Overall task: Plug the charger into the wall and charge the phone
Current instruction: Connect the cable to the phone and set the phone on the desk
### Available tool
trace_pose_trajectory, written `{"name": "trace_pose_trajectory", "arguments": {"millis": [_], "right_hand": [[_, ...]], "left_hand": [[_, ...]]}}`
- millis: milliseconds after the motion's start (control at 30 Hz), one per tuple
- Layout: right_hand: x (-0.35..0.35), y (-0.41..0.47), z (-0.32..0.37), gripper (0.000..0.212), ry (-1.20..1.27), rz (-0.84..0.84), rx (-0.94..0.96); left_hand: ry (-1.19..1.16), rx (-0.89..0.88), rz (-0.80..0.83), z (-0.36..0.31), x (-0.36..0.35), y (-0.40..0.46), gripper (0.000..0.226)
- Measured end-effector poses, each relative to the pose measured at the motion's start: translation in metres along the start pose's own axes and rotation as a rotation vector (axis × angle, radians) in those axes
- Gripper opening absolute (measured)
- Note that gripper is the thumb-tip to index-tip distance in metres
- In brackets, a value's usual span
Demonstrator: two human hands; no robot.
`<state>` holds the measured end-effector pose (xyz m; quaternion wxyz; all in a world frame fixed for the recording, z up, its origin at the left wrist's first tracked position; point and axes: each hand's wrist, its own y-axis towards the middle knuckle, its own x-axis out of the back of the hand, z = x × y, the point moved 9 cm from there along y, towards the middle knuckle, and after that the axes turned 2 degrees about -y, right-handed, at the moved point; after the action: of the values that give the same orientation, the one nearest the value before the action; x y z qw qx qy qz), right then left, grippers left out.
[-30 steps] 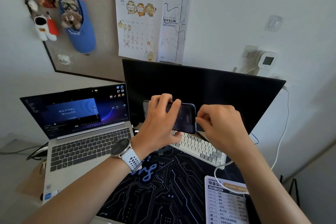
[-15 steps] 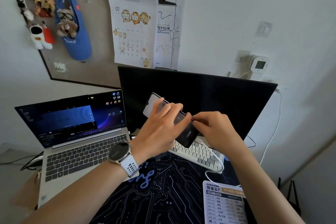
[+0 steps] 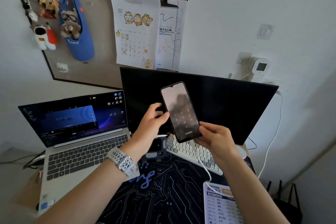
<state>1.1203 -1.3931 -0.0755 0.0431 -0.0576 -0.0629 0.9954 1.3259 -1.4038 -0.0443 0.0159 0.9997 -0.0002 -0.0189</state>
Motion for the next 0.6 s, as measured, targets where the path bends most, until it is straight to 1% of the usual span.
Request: {"name": "trace_pose_trajectory", "arguments": {"millis": [33,67,100,167,300,400,600], "right_hand": [[-0.004,0.0,-0.004,0.023,0.046,0.014,-0.015],[-0.008,0.0,-0.008,0.024,0.078,0.031,-0.026],[-0.012,-0.001,-0.012,0.025,0.095,0.05,-0.033],[-0.019,-0.003,-0.018,0.024,0.094,0.097,-0.04],[-0.026,-0.008,-0.016,0.027,0.003,0.186,-0.028],[-0.029,-0.011,-0.011,0.029,-0.033,0.209,0.006],[-0.031,-0.013,-0.007,0.03,-0.07,0.239,0.033]], "left_hand": [[-0.216,0.123,0.07,0.008,-0.009,-0.001,0.036],[-0.36,0.186,0.1,0.011,-0.015,-0.002,0.031],[-0.45,0.217,0.109,0.011,-0.019,-0.004,0.03],[-0.537,0.248,0.099,0.01,-0.021,-0.005,0.032],[-0.571,0.258,0.105,0.008,-0.019,-0.005,0.045],[-0.532,0.235,0.106,0.009,-0.02,-0.007,0.049],[-0.527,0.242,0.104,0.013,-0.021,-0.01,0.058]]}}
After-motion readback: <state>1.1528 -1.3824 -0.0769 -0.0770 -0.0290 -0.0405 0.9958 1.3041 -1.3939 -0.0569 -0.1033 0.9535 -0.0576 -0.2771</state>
